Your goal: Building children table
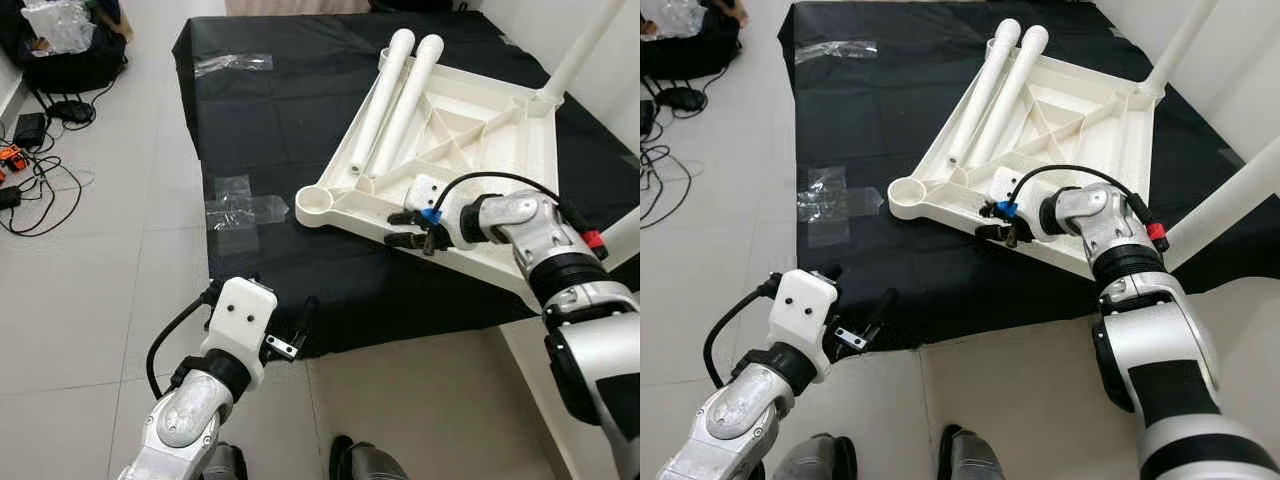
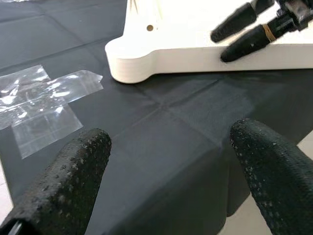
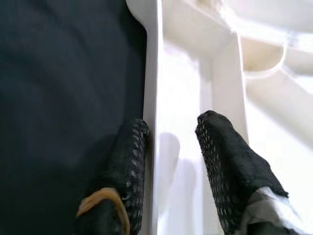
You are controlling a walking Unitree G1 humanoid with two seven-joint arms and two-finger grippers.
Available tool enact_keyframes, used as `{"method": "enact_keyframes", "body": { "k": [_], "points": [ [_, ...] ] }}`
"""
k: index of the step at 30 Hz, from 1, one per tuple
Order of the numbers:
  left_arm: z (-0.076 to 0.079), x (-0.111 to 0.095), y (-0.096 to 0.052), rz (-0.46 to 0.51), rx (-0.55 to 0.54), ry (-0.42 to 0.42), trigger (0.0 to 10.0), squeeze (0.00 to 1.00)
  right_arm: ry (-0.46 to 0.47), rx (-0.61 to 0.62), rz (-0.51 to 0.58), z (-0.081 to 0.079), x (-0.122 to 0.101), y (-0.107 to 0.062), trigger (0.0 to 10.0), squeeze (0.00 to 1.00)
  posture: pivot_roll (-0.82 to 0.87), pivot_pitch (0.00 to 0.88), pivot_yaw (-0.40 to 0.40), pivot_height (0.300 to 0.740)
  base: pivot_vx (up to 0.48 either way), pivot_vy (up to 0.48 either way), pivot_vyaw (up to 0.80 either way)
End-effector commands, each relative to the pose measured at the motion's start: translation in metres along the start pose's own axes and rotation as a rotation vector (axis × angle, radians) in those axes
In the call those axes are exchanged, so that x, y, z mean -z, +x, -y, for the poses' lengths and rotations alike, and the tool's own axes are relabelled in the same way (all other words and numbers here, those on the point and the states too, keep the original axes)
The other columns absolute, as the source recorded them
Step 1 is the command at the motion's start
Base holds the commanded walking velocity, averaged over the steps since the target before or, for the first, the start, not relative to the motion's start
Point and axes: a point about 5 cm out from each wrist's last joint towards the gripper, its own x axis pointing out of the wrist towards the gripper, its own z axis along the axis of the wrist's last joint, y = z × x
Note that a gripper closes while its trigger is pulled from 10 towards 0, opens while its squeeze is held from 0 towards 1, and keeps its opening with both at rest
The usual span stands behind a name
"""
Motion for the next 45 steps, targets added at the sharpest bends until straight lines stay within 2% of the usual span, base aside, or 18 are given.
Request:
{"method": "enact_keyframes", "body": {
  "k": [1, 2, 8, 15, 18, 21, 27, 29, 36, 41, 45],
  "points": [
    [0.003, 0.006, -0.001, -0.027, 0.017, -0.003, 10.0, 0.0, -0.005, -0.024, 0.03, -0.003, -0.001, 0.001, 10.0, 0.4, 0.03, 0.136, -0.075, 0.74, 0.0, 0.0, 0.0],
    [0.002, 0.006, -0.001, -0.024, 0.017, -0.002, 10.0, 0.0, -0.012, -0.106, 0.022, -0.012, 0.001, 0.006, 10.0, 0.0, 0.03, 0.136, -0.075, 0.74, 0.0, 0.0, 0.0],
    [0.002, 0.006, 0.0, -0.022, 0.018, -0.002, 10.0, 0.0, -0.018, -0.167, -0.002, -0.02, 0.002, 0.015, 10.0, 0.0, 0.04, 0.138, -0.075, 0.74, 0.0, 0.0, 0.0],
    [0.002, 0.006, -0.001, -0.024, 0.02, -0.001, 10.0, 0.0, 0.031, -0.105, -0.031, -0.016, -0.01, 0.029, 10.0, 0.0, 0.03, 0.139, -0.073, 0.74, 0.0, 0.0, 0.0],
    [0.003, 0.006, 0.0, -0.021, 0.022, -0.001, 10.0, 0.0, 0.045, -0.066, -0.017, -0.012, -0.023, 0.037, 10.0, 0.0, 0.03, 0.138, -0.073, 0.74, 0.0, 0.0, 0.0],
    [0.004, 0.006, 0.001, -0.017, 0.022, -0.006, 10.0, 0.0, 0.059, -0.002, 0.017, -0.01, -0.047, 0.052, 10.0, 0.0, 0.03, 0.134, -0.078, 0.74, 0.0, 0.0, 0.0],
    [0.005, 0.006, 0.002, -0.015, 0.023, -0.005, 10.0, 0.0, 0.062, 0.01, 0.029, -0.012, -0.056, 0.061, 10.0, 0.0, 0.03, 0.128, -0.081, 0.74, 0.0, 0.0, 0.0],
    [0.004, 0.006, 0.001, -0.012, 0.02, -0.002, 10.0, 0.0, 0.051, -0.007, 0.014, -0.02, -0.063, 0.073, 10.0, 0.0, 0.03, 0.123, -0.088, 0.74, 0.0, 0.0, 0.0],
    [0.003, 0.005, 0.001, -0.004, 0.011, -0.003, 10.0, 0.0, 0.024, 0.01, -0.057, -0.031, -0.063, 0.086, 10.0, 0.0, 0.03, 0.116, -0.093, 0.74, 0.0, 0.0, 0.0],
    [0.004, 0.005, 0.001, -0.003, 0.012, -0.004, 10.0, 0.0, 0.03, 0.036, -0.083, -0.029, -0.06, 0.087, 10.0, 0.0, 0.03, 0.117, -0.095, 0.74, 0.0, 0.0, 0.0],
    [0.004, 0.006, 0.001, -0.006, 0.012, -0.004, 10.0, 0.0, 0.003, -0.014, -0.096, -0.033, -0.058, 0.086, 10.0, 0.0, 0.03, 0.123, -0.095, 0.74, 0.0, 0.0, 0.0]
  ]
}}
